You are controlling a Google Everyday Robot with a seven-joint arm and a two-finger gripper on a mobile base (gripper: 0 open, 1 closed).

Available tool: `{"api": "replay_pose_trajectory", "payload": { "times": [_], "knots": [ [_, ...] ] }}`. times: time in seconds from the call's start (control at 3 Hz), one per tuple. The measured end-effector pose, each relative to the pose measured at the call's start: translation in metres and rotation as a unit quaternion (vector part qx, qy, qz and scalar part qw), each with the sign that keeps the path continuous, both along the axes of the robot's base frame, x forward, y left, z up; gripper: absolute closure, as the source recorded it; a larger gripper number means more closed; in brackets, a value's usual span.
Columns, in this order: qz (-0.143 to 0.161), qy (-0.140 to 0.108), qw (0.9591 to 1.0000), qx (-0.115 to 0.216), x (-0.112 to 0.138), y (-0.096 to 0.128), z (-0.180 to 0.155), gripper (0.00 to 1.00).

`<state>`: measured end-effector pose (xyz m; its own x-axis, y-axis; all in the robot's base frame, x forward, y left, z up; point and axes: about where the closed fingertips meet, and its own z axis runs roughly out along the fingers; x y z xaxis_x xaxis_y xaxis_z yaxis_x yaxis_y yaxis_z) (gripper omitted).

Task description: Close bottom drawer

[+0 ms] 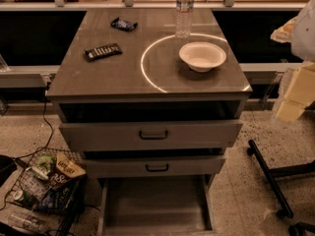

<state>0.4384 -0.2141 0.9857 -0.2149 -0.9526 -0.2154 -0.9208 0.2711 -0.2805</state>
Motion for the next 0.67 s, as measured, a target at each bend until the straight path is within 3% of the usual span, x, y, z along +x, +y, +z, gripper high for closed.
{"api": "replay_pose_trajectory", "payload": {
  "times": [0.33, 0.67],
  "knots": [
    [0.0, 0.0, 1.0, 0.0, 0.0, 0.0, -0.001, 0.0],
    [-0.009, 0.003, 0.9999, -0.004, 0.0, -0.007, -0.042, 0.0]
  ]
}}
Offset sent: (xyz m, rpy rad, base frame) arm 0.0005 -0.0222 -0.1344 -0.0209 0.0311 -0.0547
